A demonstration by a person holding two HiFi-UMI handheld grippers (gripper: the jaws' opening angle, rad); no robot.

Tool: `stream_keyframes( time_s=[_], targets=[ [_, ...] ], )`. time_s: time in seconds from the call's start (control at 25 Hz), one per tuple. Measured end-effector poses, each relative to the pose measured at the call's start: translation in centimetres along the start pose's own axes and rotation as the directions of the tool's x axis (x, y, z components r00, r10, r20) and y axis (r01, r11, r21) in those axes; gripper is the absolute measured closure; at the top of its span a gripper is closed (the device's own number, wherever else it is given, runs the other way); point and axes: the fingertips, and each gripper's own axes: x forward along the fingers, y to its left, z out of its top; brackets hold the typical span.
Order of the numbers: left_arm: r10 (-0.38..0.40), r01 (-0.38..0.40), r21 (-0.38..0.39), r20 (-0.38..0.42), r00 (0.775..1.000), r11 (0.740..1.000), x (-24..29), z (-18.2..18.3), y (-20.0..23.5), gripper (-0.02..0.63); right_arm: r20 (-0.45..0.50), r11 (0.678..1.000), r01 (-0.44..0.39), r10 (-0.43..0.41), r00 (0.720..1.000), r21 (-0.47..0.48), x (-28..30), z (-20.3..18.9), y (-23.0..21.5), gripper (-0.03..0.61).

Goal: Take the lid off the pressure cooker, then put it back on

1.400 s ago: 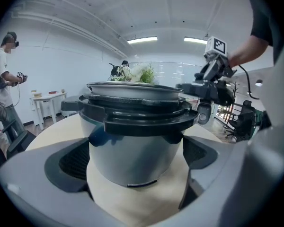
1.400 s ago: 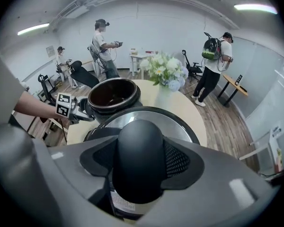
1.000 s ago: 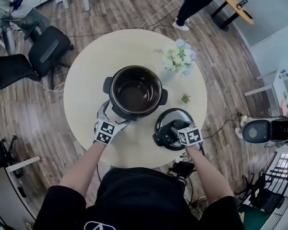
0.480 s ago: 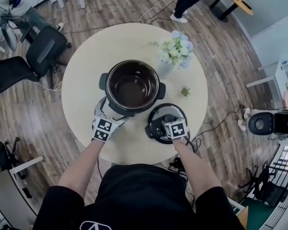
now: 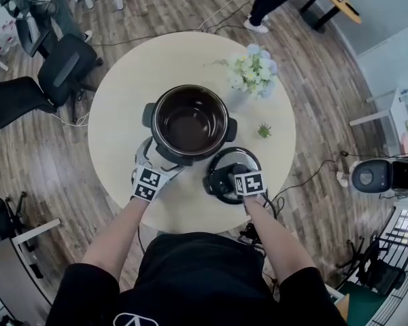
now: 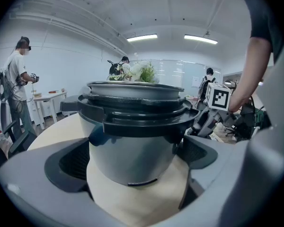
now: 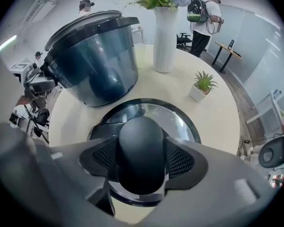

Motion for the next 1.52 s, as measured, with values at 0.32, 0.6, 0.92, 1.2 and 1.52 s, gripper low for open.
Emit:
stream_keyframes(
  time_s=[0.32, 0.6, 0.92, 1.2, 1.52],
  targets=[
    [0.001, -0.001, 0.000, 0.002, 1.000, 1.000, 0.0, 0.0, 0.1, 0.021, -0.057, 1.000, -0.001, 0.002, 0.998, 0.024, 0.2, -0.1, 0.0, 0.272],
    [0.002, -0.002, 0.001, 0.001, 1.000, 1.000, 0.0, 0.0, 0.0, 0.021, -0.046, 0.999, 0.028, -0.027, 0.999, 0.019, 0.3, 0.0, -0.3, 0.265],
    [0.002, -0.002, 0.001, -0.003, 1.000, 1.000, 0.0, -0.1, -0.1, 0.021, -0.067, 1.000, 0.019, -0.020, 0.998, -0.020, 0.1, -0.3, -0.2, 0.291],
    [0.002, -0.002, 0.003, -0.006, 1.000, 1.000, 0.0, 0.0, 0.0, 0.021, -0.094, 0.996, -0.005, -0.003, 0.996, -0.084, -4.4, 0.6, -2.3, 0.291],
    [0.005, -0.005, 0.005, 0.001, 1.000, 1.000, 0.0, 0.0, -0.1, 0.021, -0.074, 0.991, -0.043, 0.033, 0.997, -0.129, -14.2, 5.4, -3.4, 0.291]
  ],
)
